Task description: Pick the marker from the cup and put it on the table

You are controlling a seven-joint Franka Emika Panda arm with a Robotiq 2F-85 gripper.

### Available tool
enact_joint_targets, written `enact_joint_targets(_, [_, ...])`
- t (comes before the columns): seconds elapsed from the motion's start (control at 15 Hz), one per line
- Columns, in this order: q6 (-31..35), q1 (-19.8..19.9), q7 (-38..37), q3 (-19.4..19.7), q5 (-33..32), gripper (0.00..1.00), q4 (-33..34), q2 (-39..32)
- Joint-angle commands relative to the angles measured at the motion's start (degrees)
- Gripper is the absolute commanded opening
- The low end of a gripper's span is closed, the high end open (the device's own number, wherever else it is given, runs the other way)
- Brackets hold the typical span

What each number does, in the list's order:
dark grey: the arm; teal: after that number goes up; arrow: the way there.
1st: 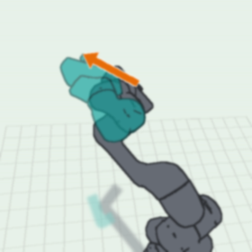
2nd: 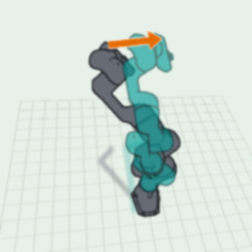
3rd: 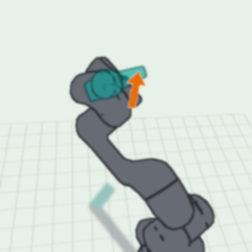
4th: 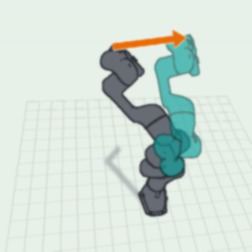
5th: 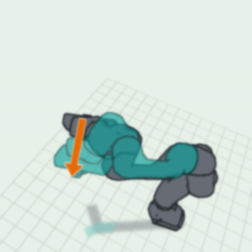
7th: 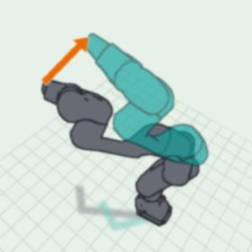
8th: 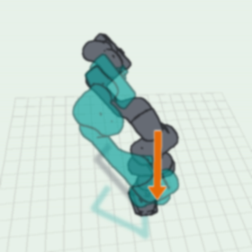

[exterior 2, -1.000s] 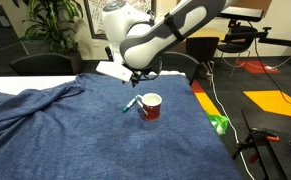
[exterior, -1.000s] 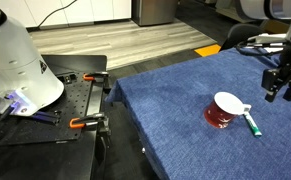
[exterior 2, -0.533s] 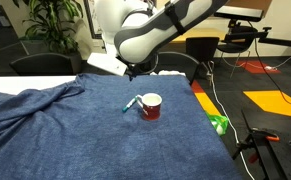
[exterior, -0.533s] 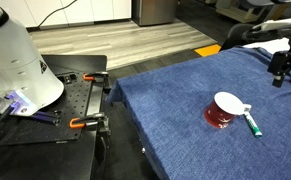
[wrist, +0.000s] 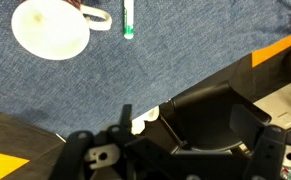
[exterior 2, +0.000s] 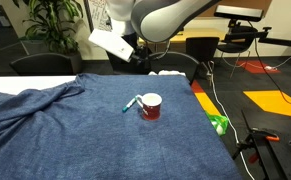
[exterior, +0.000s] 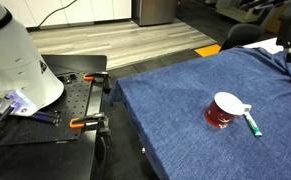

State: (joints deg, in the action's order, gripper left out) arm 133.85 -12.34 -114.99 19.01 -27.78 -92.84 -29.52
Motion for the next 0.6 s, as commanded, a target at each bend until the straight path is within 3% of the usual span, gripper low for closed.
enact_joint_targets(0.0, [-0.59,-2.24,-9.44,0.63,-7.91,1.0,-11.7,10.84])
enact_joint_targets(0.27, [-2.05,0.21,-15.85,-3.53,-14.75,1.0,-17.07,16.86])
enact_joint_targets(0.33, [-1.36,2.46,-13.3,-4.99,-13.5,1.0,-12.51,12.52])
enact_joint_targets(0.53, [-1.32,3.72,-13.39,-6.67,-13.66,1.0,-13.13,13.15])
